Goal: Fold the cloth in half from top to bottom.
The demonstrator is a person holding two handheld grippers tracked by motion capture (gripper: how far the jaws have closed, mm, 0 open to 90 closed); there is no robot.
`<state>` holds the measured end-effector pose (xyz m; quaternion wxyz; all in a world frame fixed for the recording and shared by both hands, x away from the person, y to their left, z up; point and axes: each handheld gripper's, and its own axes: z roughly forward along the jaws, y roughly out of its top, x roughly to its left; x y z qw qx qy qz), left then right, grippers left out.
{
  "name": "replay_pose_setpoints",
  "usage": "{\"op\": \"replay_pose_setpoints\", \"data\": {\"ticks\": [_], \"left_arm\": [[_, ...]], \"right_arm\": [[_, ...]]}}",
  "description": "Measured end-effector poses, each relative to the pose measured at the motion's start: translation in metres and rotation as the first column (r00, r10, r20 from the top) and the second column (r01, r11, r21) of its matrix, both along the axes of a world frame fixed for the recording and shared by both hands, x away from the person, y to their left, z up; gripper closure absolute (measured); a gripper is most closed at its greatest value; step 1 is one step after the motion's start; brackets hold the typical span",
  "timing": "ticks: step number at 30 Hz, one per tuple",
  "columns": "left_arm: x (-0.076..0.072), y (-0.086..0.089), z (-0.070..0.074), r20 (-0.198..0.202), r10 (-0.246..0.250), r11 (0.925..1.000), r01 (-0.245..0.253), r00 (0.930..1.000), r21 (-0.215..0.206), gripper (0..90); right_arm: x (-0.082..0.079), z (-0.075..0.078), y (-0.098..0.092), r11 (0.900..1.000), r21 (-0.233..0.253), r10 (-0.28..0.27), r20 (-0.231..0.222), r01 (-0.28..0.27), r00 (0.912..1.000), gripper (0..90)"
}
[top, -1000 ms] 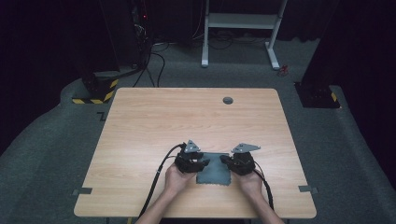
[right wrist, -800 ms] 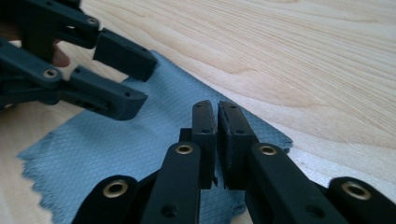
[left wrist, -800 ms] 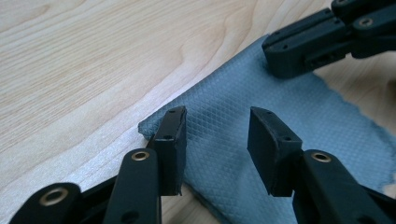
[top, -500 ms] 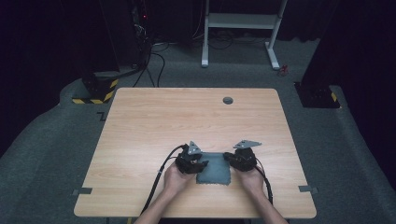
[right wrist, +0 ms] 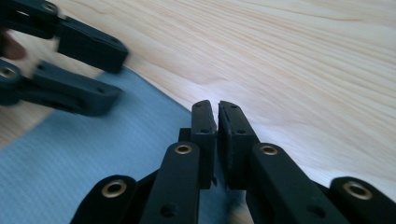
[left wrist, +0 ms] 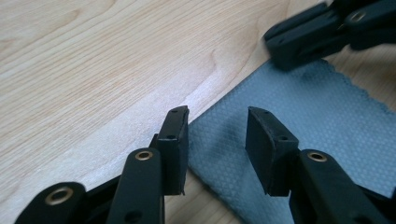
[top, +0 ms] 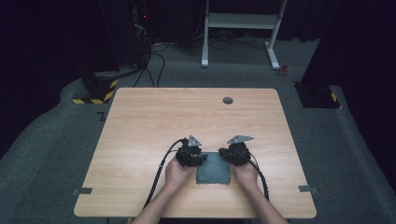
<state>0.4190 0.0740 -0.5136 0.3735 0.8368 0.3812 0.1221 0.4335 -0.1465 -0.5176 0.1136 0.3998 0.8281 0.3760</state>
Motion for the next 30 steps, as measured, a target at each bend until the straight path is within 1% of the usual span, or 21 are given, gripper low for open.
{"op": "replay_pose_setpoints", "data": {"ticks": [1, 3, 6, 8, 10, 12, 13, 15, 16, 18, 19, 21, 22, 23, 25, 27, 30], "left_arm": [[0.000, 0.001, 0.001, 0.001, 0.005, 1.0000, -0.005, 1.0000, 0.000, 58.5], [0.001, 0.004, 0.003, 0.002, 0.021, 0.9996, -0.021, 0.9998, -0.018, 56.9], [0.005, 0.009, 0.002, -0.012, 0.050, 0.9982, -0.050, 0.9987, -0.032, 55.4], [0.007, 0.011, 0.000, -0.019, 0.064, 0.9977, -0.064, 0.9978, -0.020, 54.5], [0.009, 0.012, -0.002, -0.033, 0.071, 0.9973, -0.072, 0.9969, -0.012, 53.4], [0.009, 0.012, -0.002, -0.033, 0.068, 0.9976, -0.068, 0.9972, -0.010, 52.9], [0.009, 0.012, -0.002, -0.029, 0.066, 0.9978, -0.067, 0.9974, -0.004, 52.9], [0.008, 0.009, -0.001, -0.011, 0.054, 0.9979, -0.054, 0.9985, 0.036, 53.9], [0.008, 0.008, -0.001, -0.001, 0.045, 0.9976, -0.045, 0.9990, 0.052, 55.2], [0.008, 0.007, 0.000, -0.009, 0.032, 0.9983, -0.031, 0.9995, 0.049, 61.6], [0.007, 0.006, 0.000, -0.022, 0.028, 0.9991, -0.027, 0.9994, 0.034, 65.9], [0.008, 0.006, 0.000, -0.037, 0.014, 0.9997, -0.013, 0.9992, 0.021, 74.8], [0.009, 0.007, 0.000, -0.060, 0.009, 1.0000, -0.009, 0.9982, 0.002, 78.7], [0.010, 0.008, 0.000, -0.070, 0.007, 0.9999, -0.008, 0.9975, -0.008, 81.5], [0.013, 0.011, -0.001, -0.099, 0.009, 0.9990, -0.014, 0.9950, -0.043, 85.2], [0.013, 0.012, -0.001, -0.100, 0.002, 0.9989, -0.007, 0.9950, -0.045, 86.7], [0.014, 0.014, 0.000, -0.095, -0.005, 0.9990, 0.001, 0.9955, -0.045, 87.0]], "right_arm": [[-0.001, 0.001, -0.005, 1.000, -0.005, -0.008, 0.013, 0.008, 0.9999, 82.0], [-0.002, 0.004, -0.013, 1.000, -0.007, -0.023, 0.024, 0.023, 0.9994, 80.0], [-0.002, 0.005, -0.020, 0.999, -0.006, -0.035, 0.022, 0.035, 0.9991, 75.0], [-0.002, 0.004, -0.022, 0.999, -0.009, -0.034, 0.011, 0.035, 0.9993, 71.9], [0.000, 0.003, -0.021, 0.999, -0.015, -0.033, 0.015, 0.033, 0.9993, 69.9], [0.000, 0.000, -0.019, 0.999, -0.028, -0.030, 0.003, 0.030, 0.9995, 69.5], [0.000, 0.000, -0.019, 0.999, -0.027, -0.030, 0.006, 0.030, 0.9995, 69.6], [0.000, 0.001, -0.018, 0.999, -0.039, -0.014, 0.008, 0.014, 0.9999, 74.2], [0.000, 0.001, -0.018, 0.999, -0.049, 0.006, 0.009, -0.006, 0.9999, 77.4], [0.001, 0.002, -0.017, 0.998, -0.054, 0.026, 0.002, -0.025, 0.9997, 82.3], [0.002, 0.003, -0.016, 0.998, -0.057, 0.033, -0.006, -0.033, 0.9994, 84.8], [0.001, 0.003, -0.015, 0.997, -0.069, 0.038, 0.000, -0.038, 0.9993, 87.1], [0.001, 0.003, -0.015, 0.997, -0.068, 0.035, -0.002, -0.035, 0.9994, 87.6], [0.002, 0.003, -0.016, 0.997, -0.063, 0.035, -0.001, -0.035, 0.9994, 88.1], [0.001, 0.003, -0.016, 0.998, -0.056, 0.026, -0.008, -0.026, 0.9996, 88.5], [0.001, 0.004, -0.015, 0.997, -0.068, 0.029, 0.006, -0.028, 0.9996, 88.8], [0.001, 0.004, -0.014, 0.997, -0.070, 0.028, 0.018, -0.027, 0.9994, 89.0]]}}
